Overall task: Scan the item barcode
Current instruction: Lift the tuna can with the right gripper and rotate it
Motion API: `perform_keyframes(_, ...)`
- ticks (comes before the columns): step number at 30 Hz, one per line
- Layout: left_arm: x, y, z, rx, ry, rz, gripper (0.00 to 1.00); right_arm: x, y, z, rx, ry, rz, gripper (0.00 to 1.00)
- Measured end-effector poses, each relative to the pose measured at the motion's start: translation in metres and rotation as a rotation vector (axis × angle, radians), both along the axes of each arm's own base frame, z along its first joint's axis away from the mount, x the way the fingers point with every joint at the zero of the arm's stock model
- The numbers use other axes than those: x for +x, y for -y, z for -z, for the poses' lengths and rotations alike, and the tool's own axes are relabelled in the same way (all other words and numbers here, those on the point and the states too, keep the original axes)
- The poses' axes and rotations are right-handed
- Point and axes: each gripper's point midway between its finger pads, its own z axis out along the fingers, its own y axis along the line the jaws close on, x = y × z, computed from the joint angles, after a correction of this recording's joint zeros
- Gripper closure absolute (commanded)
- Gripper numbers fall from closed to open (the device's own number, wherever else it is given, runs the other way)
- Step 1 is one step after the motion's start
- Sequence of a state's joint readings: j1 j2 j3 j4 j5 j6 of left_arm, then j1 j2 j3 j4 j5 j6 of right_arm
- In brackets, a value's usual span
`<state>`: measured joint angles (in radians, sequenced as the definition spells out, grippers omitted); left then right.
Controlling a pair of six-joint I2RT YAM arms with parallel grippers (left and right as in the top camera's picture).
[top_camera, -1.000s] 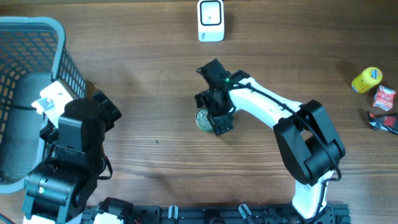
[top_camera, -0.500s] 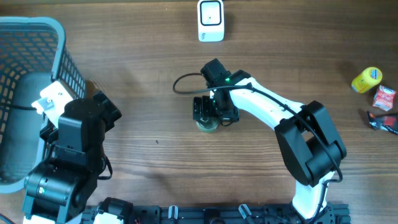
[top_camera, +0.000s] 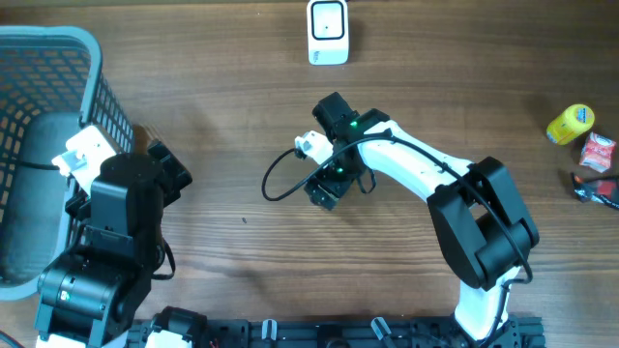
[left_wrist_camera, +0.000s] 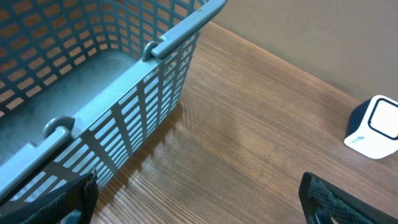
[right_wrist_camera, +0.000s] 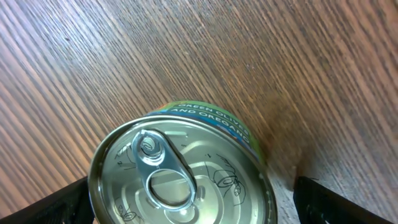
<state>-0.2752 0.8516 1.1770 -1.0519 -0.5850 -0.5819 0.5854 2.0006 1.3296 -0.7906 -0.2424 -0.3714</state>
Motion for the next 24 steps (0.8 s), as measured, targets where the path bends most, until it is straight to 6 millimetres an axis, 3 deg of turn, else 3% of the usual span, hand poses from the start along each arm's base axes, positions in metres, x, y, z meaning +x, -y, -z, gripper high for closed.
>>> perform_keyframes(7, 0.000, 0.000, 0.000, 0.000, 0.000, 0.000, 0.00, 0.004, 0.008, 0.005, -0.049, 0.032, -0.038, 0.00)
perform_keyframes(12, 0.000, 0.000, 0.000, 0.000, 0.000, 0.000, 0.00, 0.004, 0.007, 0.008, -0.090, 0.064, -0.062, 0.26)
perform_keyframes(18, 0.000, 0.000, 0.000, 0.000, 0.000, 0.000, 0.00, 0.013, 0.008, 0.008, -0.122, 0.102, 0.004, 0.28)
perform_keyframes(24, 0.000, 0.000, 0.000, 0.000, 0.000, 0.000, 0.00, 0.018, 0.011, 0.008, -0.131, 0.069, 0.295, 0.25)
